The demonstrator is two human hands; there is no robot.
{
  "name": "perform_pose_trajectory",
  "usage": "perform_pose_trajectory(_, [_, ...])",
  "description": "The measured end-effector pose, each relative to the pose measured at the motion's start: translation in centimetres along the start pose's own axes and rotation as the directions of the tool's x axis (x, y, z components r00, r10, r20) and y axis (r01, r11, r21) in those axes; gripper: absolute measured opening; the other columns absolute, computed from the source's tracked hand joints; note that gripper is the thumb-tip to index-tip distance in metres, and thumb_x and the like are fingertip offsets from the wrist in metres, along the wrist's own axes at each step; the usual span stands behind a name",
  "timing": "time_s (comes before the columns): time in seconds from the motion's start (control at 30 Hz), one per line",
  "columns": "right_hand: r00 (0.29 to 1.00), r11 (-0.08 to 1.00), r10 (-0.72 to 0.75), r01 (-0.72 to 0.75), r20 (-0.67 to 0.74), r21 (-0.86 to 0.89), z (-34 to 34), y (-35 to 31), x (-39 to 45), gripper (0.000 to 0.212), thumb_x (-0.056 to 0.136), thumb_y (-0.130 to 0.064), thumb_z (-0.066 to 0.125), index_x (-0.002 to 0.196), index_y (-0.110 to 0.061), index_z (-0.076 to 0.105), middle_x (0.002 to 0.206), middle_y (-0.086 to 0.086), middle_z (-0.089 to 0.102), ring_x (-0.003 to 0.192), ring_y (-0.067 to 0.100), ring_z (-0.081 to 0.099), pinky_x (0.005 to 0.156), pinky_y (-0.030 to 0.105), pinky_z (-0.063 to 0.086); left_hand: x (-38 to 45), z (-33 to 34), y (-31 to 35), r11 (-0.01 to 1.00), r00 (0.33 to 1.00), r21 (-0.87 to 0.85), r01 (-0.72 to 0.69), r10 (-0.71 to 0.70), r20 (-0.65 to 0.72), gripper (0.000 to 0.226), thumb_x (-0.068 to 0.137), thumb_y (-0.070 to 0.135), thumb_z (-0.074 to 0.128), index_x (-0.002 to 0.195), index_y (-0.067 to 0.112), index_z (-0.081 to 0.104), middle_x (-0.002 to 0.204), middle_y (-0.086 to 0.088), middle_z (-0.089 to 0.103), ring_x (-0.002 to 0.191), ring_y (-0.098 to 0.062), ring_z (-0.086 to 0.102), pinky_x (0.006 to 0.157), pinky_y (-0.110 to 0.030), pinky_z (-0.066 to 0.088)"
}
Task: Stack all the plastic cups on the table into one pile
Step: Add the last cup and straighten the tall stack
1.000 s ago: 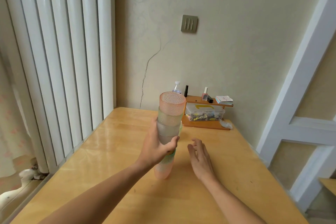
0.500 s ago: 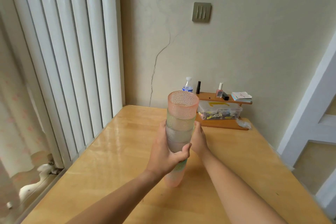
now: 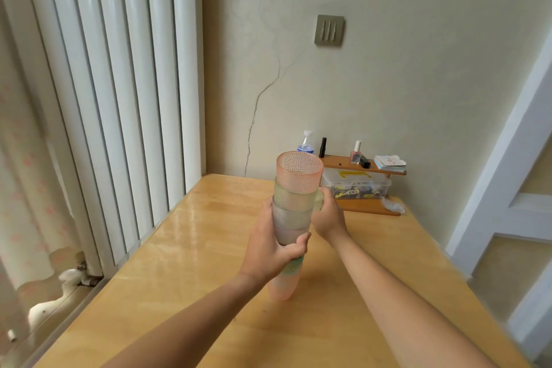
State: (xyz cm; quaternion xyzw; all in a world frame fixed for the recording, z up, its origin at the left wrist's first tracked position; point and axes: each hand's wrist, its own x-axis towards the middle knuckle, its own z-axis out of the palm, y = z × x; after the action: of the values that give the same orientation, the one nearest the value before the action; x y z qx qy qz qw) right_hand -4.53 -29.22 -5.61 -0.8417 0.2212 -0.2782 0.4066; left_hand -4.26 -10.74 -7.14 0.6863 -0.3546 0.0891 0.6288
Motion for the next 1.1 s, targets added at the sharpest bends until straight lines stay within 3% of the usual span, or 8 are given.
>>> perform_pose_trajectory(0.17, [0.999,0.998,-0.033,0.033,-0.003,-0.060,-4.8,-2.8,-0.8,0.070,0.075,-0.052,0.073,0.134,-0.024,0.050,0.111,-0.001,0.065,0.098,0.022,0.060,0.066,0.029,0.044,-0.1,-0.6,0.2,1.000,0.998,0.013,0.015,-0.016,0.054,0.062,0.073,0.033,0.086,0.126,0.029,0.053,0.110,0.007,0.070,0.105,-0.017,0.070,0.089,-0.046,0.060])
perform_pose_trajectory(0.27, [0.994,0.997,-0.067,0.065,-0.085,-0.030,-7.6,-5.3,-1.1,0.070,0.079,-0.052,0.078,0.137,-0.027,0.049,0.128,0.001,0.063,0.109,0.023,0.062,0.082,0.036,0.055,-0.4,-1.1,0.5,0.999,0.995,-0.002,0.037,-0.037,0.098,0.062,0.077,0.033,0.087,0.128,0.032,0.052,0.110,0.010,0.071,0.106,-0.015,0.071,0.092,-0.046,0.061])
perform_pose_trajectory(0.37, [0.978,0.993,-0.115,0.120,-0.173,0.021,-10.1,-8.6,-2.0,0.067,0.082,-0.048,0.079,0.137,-0.024,0.049,0.123,0.003,0.062,0.096,0.019,0.063,0.060,0.016,0.051,-0.7,-1.4,0.8,0.997,0.987,-0.021,0.070,-0.067,0.145,0.065,0.079,0.029,0.087,0.132,0.031,0.049,0.112,0.011,0.072,0.106,-0.012,0.072,0.094,-0.043,0.061])
perform_pose_trajectory(0.53, [0.932,0.960,-0.269,0.281,-0.242,0.015,-12.4,-14.0,-3.1,0.061,0.083,-0.053,0.075,0.132,-0.024,0.053,0.112,-0.002,0.068,0.102,0.021,0.065,0.085,0.032,0.053,-0.4,-1.8,0.7,0.989,0.962,-0.011,0.149,-0.143,0.235,0.072,0.076,0.037,0.087,0.132,0.036,0.042,0.118,0.000,0.073,0.111,-0.020,0.074,0.099,-0.049,0.060])
perform_pose_trajectory(0.83, [0.926,0.926,-0.365,0.372,0.096,-0.071,-9.4,-16.3,-5.8,0.072,0.077,-0.065,0.073,0.136,-0.031,0.049,0.126,-0.003,0.063,0.107,0.022,0.063,0.083,0.033,0.051,-1.3,-3.0,-0.4,0.983,0.902,0.068,0.171,-0.184,0.390,0.115,0.066,0.037,0.098,0.151,0.036,0.022,0.130,0.010,0.067,0.121,-0.015,0.067,0.103,-0.037,0.058])
perform_pose_trajectory(0.9, [0.925,0.927,-0.354,0.366,0.136,-0.074,-8.6,-15.6,-6.3,0.075,0.076,-0.069,0.069,0.137,-0.034,0.043,0.113,-0.003,0.065,0.099,0.021,0.062,0.077,0.033,0.050,-1.9,-2.9,-1.1,0.980,0.897,0.074,0.182,-0.197,0.396,0.117,0.063,0.036,0.100,0.151,0.035,0.023,0.132,0.008,0.067,0.122,-0.015,0.067,0.104,-0.039,0.058])
perform_pose_trajectory(1.0, [0.928,0.935,-0.349,0.354,0.131,-0.018,-8.0,-14.7,-6.9,0.065,0.089,-0.051,0.071,0.141,-0.032,0.036,0.078,-0.016,0.048,0.073,0.006,0.051,0.060,0.018,0.038,-2.1,-2.6,-1.9,0.983,0.912,0.101,0.153,-0.180,0.369,0.107,0.062,0.033,0.098,0.146,0.037,0.032,0.128,0.008,0.068,0.118,-0.017,0.068,0.099,-0.044,0.060])
perform_pose_trajectory(1.1, [0.924,0.929,-0.369,0.369,0.102,0.014,-7.5,-14.2,-6.9,0.063,0.092,-0.042,0.072,0.143,-0.029,0.037,0.076,-0.023,0.042,0.069,-0.004,0.046,0.061,0.012,0.035,-1.9,-2.6,-2.0,0.985,0.920,0.104,0.140,-0.168,0.353,0.100,0.064,0.030,0.095,0.145,0.033,0.037,0.124,0.007,0.071,0.113,-0.018,0.070,0.095,-0.041,0.062])
